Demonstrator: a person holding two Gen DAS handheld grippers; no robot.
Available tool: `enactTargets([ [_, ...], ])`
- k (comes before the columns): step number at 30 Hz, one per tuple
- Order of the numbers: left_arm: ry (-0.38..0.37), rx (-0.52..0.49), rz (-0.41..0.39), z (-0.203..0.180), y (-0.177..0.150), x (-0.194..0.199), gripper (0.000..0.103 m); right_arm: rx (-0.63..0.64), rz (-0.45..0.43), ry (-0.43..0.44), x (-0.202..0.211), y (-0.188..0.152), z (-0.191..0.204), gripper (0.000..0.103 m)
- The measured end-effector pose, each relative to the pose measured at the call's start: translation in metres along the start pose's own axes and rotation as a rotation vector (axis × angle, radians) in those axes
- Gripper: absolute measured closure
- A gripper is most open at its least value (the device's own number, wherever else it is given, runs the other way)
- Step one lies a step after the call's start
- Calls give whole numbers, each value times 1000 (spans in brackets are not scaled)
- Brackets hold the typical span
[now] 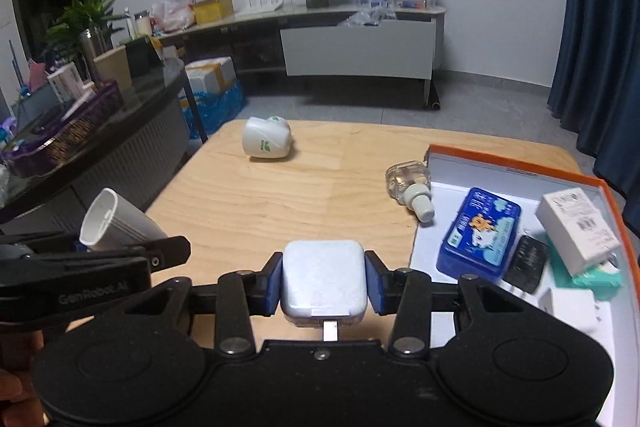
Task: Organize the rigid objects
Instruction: 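Carry the diffuser with the left tool while the right tool carries the cube charger toward the tray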
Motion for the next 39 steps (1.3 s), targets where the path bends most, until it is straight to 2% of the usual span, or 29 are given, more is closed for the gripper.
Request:
enactTargets([
  [14,11,-29,-67,-19,-1,38,52,-10,-64,10,54,-12,-6,52],
  [39,-62,-98,-87,-72,-9,53,52,-65,-150,-35,102,-25,-46,52],
])
Point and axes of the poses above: each gripper's, at about its wrist camera, not at the fingertips, and x roughly against the way its jaws point, z to its left, y to its top, the point moved 4 cm from there along -x, roughly the way its jaws point, and after that the axes turned 13 degrees about -x, right-handed, at the moved point
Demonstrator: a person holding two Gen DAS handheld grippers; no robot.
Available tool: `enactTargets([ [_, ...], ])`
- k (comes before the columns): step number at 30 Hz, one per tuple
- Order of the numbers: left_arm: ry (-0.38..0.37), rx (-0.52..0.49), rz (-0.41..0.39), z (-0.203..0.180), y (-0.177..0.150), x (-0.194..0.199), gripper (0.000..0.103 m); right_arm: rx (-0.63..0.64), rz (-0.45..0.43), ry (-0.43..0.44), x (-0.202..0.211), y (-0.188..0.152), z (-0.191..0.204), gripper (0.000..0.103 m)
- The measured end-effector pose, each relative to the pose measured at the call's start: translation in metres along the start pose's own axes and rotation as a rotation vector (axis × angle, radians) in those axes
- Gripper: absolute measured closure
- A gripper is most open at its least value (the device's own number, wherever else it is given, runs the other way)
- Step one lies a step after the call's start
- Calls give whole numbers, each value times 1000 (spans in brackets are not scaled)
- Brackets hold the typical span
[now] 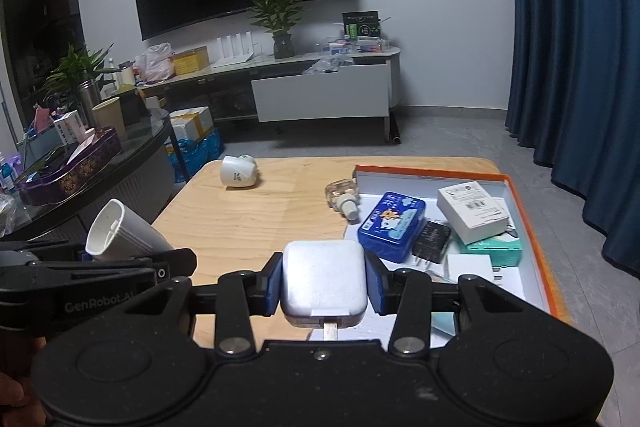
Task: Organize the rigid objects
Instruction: 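Carry the diffuser with the left tool while the right tool carries the cube charger toward the tray, then lower the white cube charger into the tray and open the right tool while the left tool holds the diffuser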
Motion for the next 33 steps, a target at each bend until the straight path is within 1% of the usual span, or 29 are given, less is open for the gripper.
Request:
enactTargets([
  [13,-59,-31,15,-23,3,-8,52,-30,-13,-37,5,2,-24,52],
  [33,-167,-78,32,-66,13,-29,52,-104,-39,-145,14,9,-80,52],
])
Point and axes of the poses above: each gripper's, at about its wrist camera, not at the fingertips, and x roughly against the way its jaws point, z to its left, y to its top, the point moved 4 cm from there along -x, roughly the way its jaws point, and after that the axes turned 13 degrees about -x, right-handed, at the moved point
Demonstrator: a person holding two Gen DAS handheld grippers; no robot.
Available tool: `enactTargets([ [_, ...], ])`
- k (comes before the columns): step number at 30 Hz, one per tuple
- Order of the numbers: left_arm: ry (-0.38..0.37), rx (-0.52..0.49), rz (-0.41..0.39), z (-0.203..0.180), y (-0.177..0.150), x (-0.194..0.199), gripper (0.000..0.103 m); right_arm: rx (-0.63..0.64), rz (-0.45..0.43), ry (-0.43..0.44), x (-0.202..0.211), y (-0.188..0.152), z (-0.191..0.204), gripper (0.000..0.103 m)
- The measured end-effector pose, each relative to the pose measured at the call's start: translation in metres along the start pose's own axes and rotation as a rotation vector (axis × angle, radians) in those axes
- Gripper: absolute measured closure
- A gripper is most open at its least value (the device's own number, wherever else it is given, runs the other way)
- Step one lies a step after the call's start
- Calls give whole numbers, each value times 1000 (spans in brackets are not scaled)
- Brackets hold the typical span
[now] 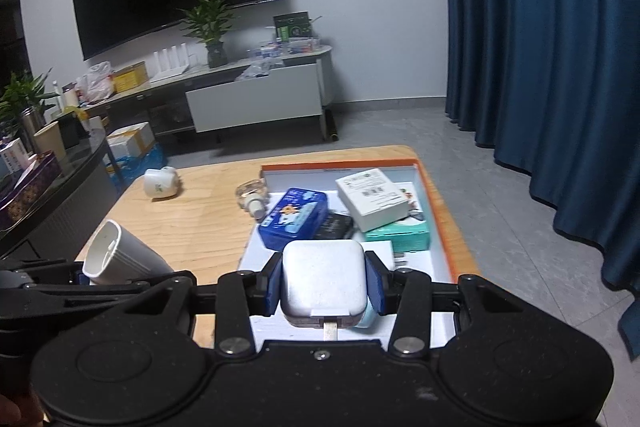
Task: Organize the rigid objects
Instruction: 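Lower the white cube charger into the tray and open the right tool while the left tool holds the diffuser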
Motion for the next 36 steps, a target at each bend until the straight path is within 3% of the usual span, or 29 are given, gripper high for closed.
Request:
enactTargets([
  [17,-72,-30,26,-27,8,-23,51,-51,-11,-51,-5,10,-34,52],
  [36,-116,-66,68,-49,2,-37,51,-61,0,-59,-15,11,-43,52],
])
Point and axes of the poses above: each gripper's, at about its wrist camera, not at the fingertips, and x roughly against the way its jaws point, z to its left, y to its top, the point moved 4 cm from there along -x, roughly the way its jaws point, and after that the axes turned 13 degrees about -x, right-handed, at the moved point
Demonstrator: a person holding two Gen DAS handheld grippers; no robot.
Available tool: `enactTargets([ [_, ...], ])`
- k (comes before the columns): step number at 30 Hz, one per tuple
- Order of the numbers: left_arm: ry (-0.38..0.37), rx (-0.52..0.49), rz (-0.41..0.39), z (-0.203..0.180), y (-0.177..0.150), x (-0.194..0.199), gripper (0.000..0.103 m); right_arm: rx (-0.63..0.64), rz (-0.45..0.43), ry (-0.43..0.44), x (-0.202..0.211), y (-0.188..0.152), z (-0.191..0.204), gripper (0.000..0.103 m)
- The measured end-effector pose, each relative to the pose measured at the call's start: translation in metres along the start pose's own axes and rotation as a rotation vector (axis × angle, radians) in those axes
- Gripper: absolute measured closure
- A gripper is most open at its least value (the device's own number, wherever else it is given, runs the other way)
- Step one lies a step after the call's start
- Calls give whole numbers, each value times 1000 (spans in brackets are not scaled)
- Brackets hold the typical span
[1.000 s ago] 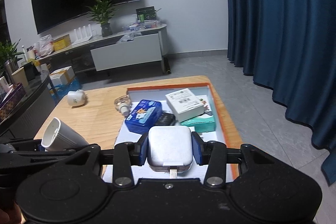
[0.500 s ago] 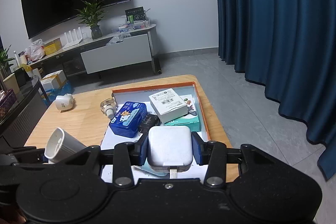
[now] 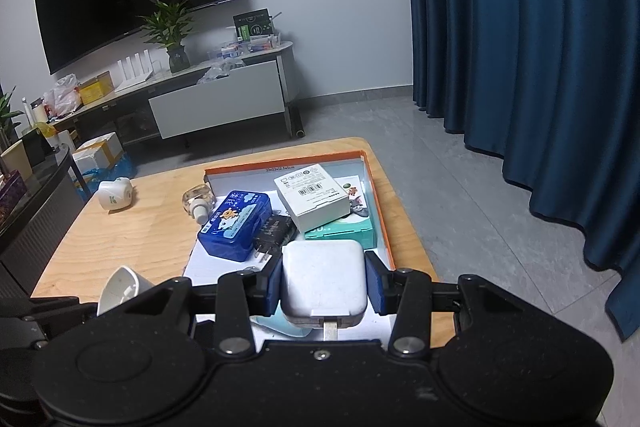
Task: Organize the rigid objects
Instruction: 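Lower the white cube charger into the tray and open the right tool while the left tool holds the diffuser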
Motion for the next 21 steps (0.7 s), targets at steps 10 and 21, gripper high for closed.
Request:
enactTargets([
  [10,-12,-13,14,-7,-1,-6,51,1,9,0,-10,0,-4,52],
  [21,-27,-25,31,-14,-2,-13,51,8,26,-1,-25,5,-8,52],
])
Point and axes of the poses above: each gripper's, at about its wrist camera, not at the fingertips, and x roughly against the way its jaws point, z to its left, y to its top, the point moved 4 cm from there along -x, roughly the way its jaws point, and after that the axes turned 13 degrees about -x, right-handed, at the moved point
